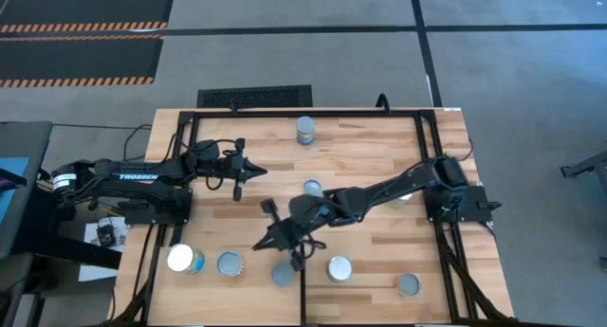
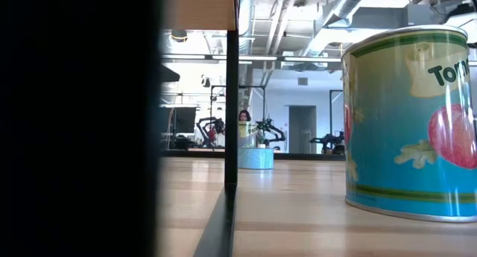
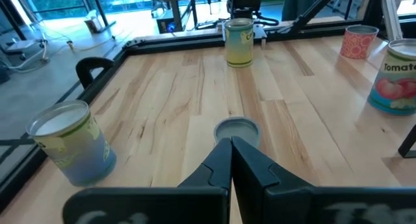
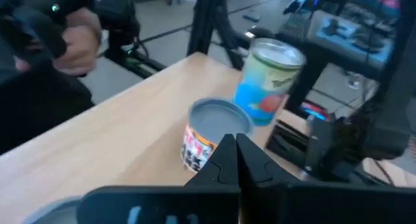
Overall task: Pick and place cans onto a shelf
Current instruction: Put the canned pineapple rings on the shelf
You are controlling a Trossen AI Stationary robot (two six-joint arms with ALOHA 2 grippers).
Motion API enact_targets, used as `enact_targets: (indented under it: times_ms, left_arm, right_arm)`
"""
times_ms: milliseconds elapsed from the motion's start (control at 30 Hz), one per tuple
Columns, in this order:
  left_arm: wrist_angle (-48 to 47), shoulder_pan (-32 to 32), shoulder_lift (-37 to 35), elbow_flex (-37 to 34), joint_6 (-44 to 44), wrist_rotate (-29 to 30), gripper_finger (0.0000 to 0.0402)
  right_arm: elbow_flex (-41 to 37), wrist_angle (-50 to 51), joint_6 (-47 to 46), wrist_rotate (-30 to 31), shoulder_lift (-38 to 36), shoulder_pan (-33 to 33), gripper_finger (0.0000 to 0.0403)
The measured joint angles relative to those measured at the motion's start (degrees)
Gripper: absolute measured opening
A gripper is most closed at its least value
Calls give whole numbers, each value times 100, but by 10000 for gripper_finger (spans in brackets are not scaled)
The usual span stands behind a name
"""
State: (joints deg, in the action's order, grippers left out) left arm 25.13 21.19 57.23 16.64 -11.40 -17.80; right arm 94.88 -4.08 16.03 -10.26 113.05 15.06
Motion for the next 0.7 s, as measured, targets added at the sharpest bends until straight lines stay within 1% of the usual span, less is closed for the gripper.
enact_targets:
  times_ms: [100, 200, 267, 400, 533, 600, 700]
  left_arm:
    - [-16, 0, 0, -1, 0, 0, 0]
    - [-21, 2, 0, -1, 1, 0, 0]
    - [-47, 0, 0, -2, 19, -2, 0]
    - [-72, 0, 0, -1, 48, 2, 0]
    - [-75, 1, 0, -2, 47, 4, 0]
    - [-90, 2, 0, -2, 48, 4, 0]
    - [-111, 2, 0, -2, 39, 6, 0]
  right_arm:
    - [-453, -362, -219, -18, -376, -63, 1]
    - [-707, -224, -455, 77, -674, -60, 1]
    - [-764, 105, -598, 227, -742, -54, 1]
    - [-765, 643, -1064, 231, -815, -55, 1]
    - [-632, 1395, -1478, 17, -794, 45, 1]
    - [-435, 1589, -1598, -65, -712, 154, 1]
    - [-213, 1871, -1776, -357, -695, 313, 1]
